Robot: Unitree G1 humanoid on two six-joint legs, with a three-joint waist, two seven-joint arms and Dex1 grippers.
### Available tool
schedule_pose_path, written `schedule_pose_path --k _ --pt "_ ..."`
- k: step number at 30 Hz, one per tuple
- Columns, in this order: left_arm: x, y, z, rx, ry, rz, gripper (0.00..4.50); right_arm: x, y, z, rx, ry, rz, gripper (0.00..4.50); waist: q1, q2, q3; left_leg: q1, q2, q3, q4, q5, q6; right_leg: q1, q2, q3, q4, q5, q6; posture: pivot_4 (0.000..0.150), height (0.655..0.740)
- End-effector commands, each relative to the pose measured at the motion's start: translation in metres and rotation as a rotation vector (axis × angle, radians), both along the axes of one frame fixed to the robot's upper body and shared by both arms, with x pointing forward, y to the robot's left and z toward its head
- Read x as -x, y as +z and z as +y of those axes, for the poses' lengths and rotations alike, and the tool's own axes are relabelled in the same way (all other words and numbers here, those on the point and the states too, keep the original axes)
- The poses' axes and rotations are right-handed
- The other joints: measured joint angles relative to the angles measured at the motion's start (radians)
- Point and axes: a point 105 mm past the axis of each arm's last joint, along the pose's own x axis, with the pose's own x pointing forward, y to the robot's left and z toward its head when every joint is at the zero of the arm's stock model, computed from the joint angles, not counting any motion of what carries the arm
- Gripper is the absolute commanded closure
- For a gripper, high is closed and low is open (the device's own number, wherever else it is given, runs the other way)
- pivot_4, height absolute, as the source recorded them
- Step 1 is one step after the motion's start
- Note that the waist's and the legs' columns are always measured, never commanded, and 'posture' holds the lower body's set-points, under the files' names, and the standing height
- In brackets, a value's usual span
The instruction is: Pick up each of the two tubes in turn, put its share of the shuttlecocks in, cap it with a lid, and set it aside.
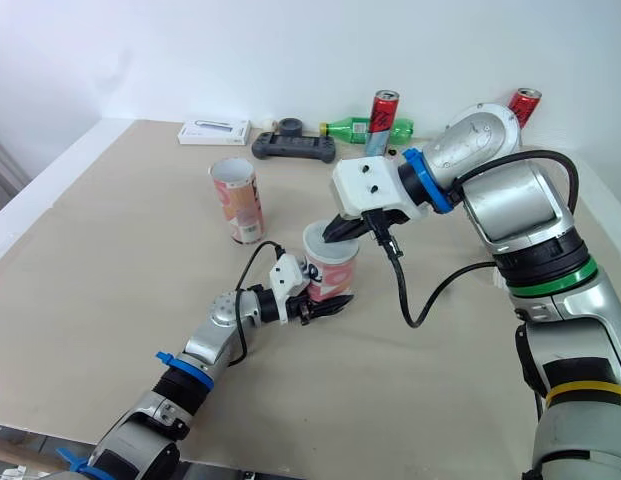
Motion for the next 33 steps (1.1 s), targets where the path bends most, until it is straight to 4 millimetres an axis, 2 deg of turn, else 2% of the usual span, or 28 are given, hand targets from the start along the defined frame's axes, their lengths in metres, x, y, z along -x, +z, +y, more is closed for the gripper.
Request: schedule_pose_path --k 1,9,27,33 --pt "0.004 -0.025 0.002 -0.063 0.013 0.073 2.0 0.006 -0.006 -0.002 0.05 0.024 0.017 4.48 0.0 0.0 0.0 0.0 0.0 0.0 0.0 0.0 0.0 0.0 0.0 0.0 0.0 0.0 0.0 0.15 0.74" --pt "0.003 -0.025 0.002 -0.061 0.014 0.074 2.0 0.007 -0.026 -0.015 0.14 -0.031 0.071 4.48 0.001 0.0 0.0 0.0 0.0 -0.001 0.0 0.0 0.0 0.001 -0.001 -0.001 0.0 0.0 0.0 0.15 0.74" --pt "0.005 -0.024 0.001 -0.055 0.013 0.073 2.0 0.007 -0.047 -0.011 0.227 0.003 0.044 4.48 0.001 -0.004 -0.009 0.003 0.0 -0.002 0.0 -0.001 -0.001 0.003 -0.005 -0.004 -0.001 -0.001 -0.002 0.15 0.74" --pt "0.004 -0.024 0.0 -0.055 0.015 0.072 2.0 0.01 -0.058 -0.015 0.284 0.014 0.056 4.48 0.001 -0.005 -0.013 0.003 0.0 -0.003 0.0 -0.001 -0.002 0.003 -0.006 -0.006 -0.001 -0.002 -0.003 0.15 0.74"
